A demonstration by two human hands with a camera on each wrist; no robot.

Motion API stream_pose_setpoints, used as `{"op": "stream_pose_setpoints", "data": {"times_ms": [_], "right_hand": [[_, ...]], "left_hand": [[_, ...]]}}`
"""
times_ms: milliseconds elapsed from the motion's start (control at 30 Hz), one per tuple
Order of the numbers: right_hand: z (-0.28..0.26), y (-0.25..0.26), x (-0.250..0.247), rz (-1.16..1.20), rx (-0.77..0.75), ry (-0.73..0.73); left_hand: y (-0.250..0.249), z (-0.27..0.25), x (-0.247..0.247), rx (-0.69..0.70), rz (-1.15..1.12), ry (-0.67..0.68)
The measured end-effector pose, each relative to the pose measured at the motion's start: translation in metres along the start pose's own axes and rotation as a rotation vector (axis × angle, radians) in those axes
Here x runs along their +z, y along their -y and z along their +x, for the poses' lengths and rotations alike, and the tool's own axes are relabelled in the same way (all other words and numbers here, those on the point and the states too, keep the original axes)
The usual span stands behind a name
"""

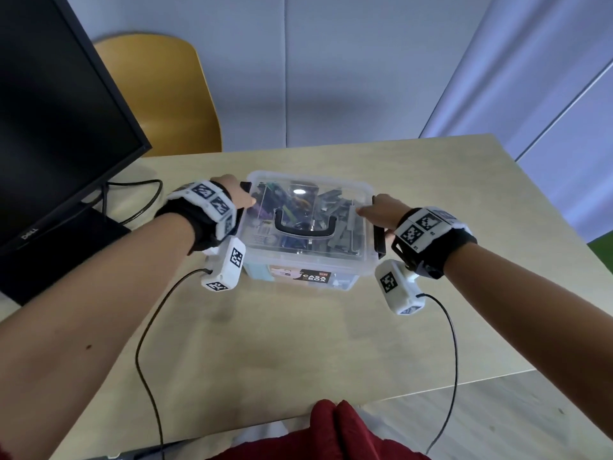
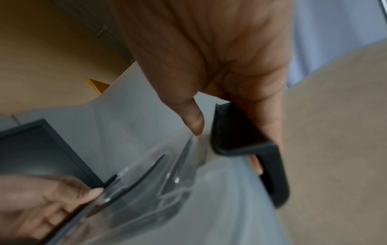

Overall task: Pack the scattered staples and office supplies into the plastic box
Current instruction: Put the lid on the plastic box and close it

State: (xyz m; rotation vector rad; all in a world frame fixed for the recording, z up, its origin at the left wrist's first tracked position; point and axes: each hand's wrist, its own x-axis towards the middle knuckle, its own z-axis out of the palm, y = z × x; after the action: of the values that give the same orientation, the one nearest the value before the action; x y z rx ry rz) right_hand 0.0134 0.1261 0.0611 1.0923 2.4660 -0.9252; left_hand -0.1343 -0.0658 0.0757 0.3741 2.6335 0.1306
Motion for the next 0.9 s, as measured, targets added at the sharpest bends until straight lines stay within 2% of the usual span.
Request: {"op": "stream_pose_setpoints", "data": {"times_ms": [100,167,200,267,367,500,533,567,633,700,800,900], "right_hand": [[-0.01,-0.01,0.006,0.23,0.044,0.082],[-0.015,-0.011,0.012,0.278,0.08,0.094],[-0.015,-0.01,0.014,0.268,0.086,0.081],[-0.01,-0.007,0.014,0.204,0.092,0.043],[-0.004,-0.001,0.011,0.084,0.073,0.003],[0.007,-0.001,-0.001,-0.059,0.025,-0.055],[0.009,-0.002,-0.003,-0.077,0.013,-0.069],[0.01,-0.003,-0.005,-0.084,0.0,-0.086],[0.008,-0.006,-0.007,-0.08,-0.012,-0.09],[0.005,-0.011,-0.005,0.002,-0.01,-0.054],[-0.002,-0.018,0.005,0.094,0.012,-0.064],[-0.004,-0.018,0.016,0.117,-0.009,-0.19]], "left_hand": [[0.021,0.011,0.005,-0.052,-0.352,0.216],[0.028,0.012,0.009,-0.101,-0.585,0.259],[0.029,0.011,0.009,-0.123,-0.612,0.271],[0.026,0.007,0.006,-0.121,-0.51,0.253],[0.021,0.0,0.007,-0.066,-0.223,0.177],[0.023,-0.007,0.015,-0.042,-0.371,0.287],[0.021,-0.009,0.008,-0.027,-0.298,0.28],[0.015,-0.011,-0.001,0.011,-0.148,0.223],[-0.004,-0.014,-0.017,0.142,0.139,0.0],[-0.027,-0.011,-0.022,0.289,0.14,-0.128],[-0.071,-0.008,-0.008,0.507,0.068,-0.11],[-0.115,-0.006,0.012,0.708,0.109,-0.071]]}}
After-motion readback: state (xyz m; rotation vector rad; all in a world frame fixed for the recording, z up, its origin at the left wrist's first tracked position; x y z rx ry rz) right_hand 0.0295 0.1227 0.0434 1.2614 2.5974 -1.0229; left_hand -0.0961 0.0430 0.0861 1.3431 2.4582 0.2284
